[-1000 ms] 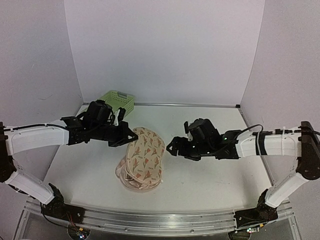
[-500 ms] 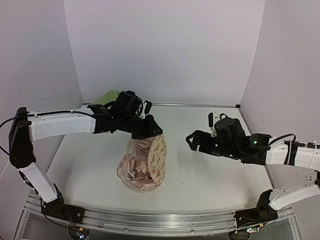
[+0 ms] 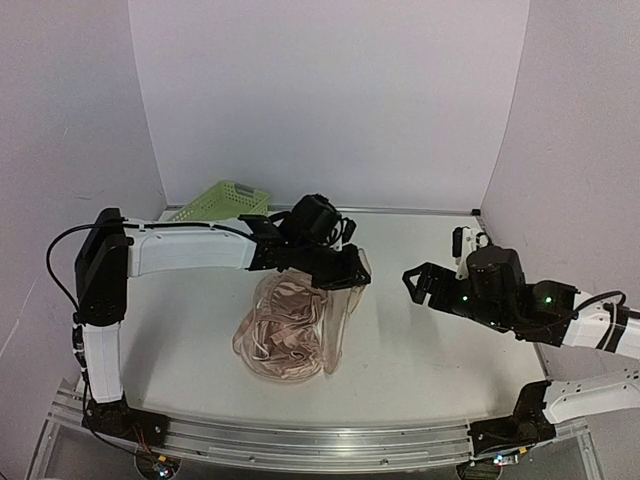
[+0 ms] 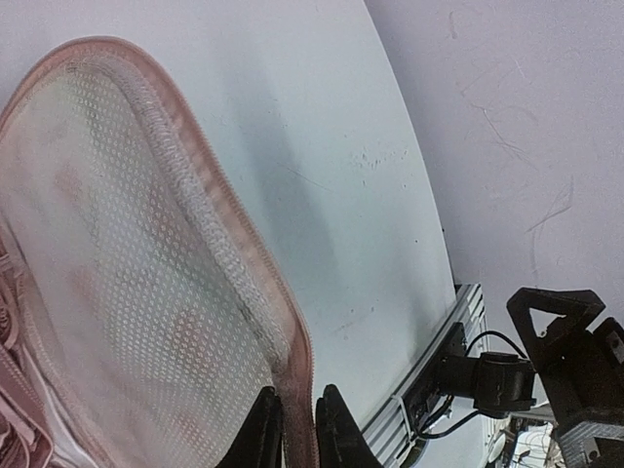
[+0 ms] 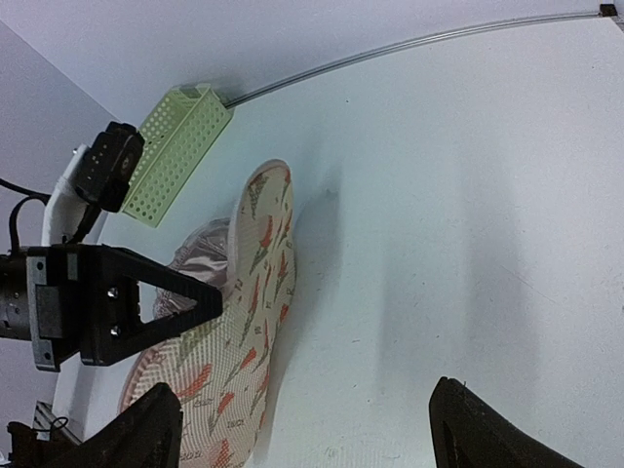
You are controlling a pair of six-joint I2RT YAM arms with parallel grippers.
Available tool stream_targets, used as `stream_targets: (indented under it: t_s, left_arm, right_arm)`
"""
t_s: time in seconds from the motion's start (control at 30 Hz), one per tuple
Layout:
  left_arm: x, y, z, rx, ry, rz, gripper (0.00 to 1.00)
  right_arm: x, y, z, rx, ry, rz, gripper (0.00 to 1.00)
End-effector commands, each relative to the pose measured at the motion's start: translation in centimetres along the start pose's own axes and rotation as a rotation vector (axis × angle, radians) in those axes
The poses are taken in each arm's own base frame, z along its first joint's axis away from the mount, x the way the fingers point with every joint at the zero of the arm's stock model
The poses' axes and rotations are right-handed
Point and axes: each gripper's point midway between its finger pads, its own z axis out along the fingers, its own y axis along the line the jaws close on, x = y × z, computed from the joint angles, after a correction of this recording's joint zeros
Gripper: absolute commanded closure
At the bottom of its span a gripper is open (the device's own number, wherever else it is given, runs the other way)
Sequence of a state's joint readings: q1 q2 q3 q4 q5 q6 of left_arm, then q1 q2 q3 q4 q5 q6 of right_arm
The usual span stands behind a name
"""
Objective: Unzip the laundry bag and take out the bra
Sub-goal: Open the laundry bag at the center of the board.
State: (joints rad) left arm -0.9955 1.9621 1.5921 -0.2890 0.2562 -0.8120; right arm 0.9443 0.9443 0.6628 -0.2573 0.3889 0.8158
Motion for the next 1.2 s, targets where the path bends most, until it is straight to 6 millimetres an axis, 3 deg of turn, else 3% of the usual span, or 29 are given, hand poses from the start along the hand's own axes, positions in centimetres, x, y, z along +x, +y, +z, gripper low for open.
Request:
stream_targets:
  t_s: [0.0,0.27,0.37,0.47,0.53,0.77,0.87,0.97,1.17]
  left_arm:
    - [-0.8,-2.5,1.2,0.065,0.002,0.02,0.86]
    - [-0.4,-3.5,3.4,0.103,0.043,0.018,0.86]
    - [-0.6,-4.6,3.1,0.132,0.044,0.034,0.74]
    - [-0.9,-5.9,2.2,0.164,0.038,0.061,0.55]
    - [-1.3,-7.0,1.3,0.19,0.027,0.087,0.48]
    - [-2.9,-9.2,-2.9,0.214,-0.062,0.175,0.36]
    - [-3.3,-8.7,-4.8,0.183,-0.097,0.19,0.33]
    - [-3.7,-6.7,-6.4,0.123,-0.124,0.18,0.33]
    - [-4.6,-0.1,-10.9,-0.032,-0.213,0.117,0.32]
  right_arm:
    - [-1.2,-1.0,-1.3,0.02,-0.067,0.012,0.11]
    - [-1.9,-1.9,-2.6,0.033,-0.105,0.025,0.1]
    - [-1.9,-2.1,-2.7,0.04,-0.108,0.021,0.1]
    - [-1.9,-2.2,-2.7,0.047,-0.11,0.021,0.1]
    - [-2.0,-2.2,-2.7,0.048,-0.112,0.021,0.1]
    - [-1.7,-2.0,-2.3,0.049,-0.097,0.012,0.1]
    - [-1.4,-1.9,-2.0,0.052,-0.081,0.008,0.1]
    - [-1.1,-1.7,-1.6,0.051,-0.061,0.0,0.1]
    - [0.5,0.5,0.5,0.008,0.042,-0.061,0.1]
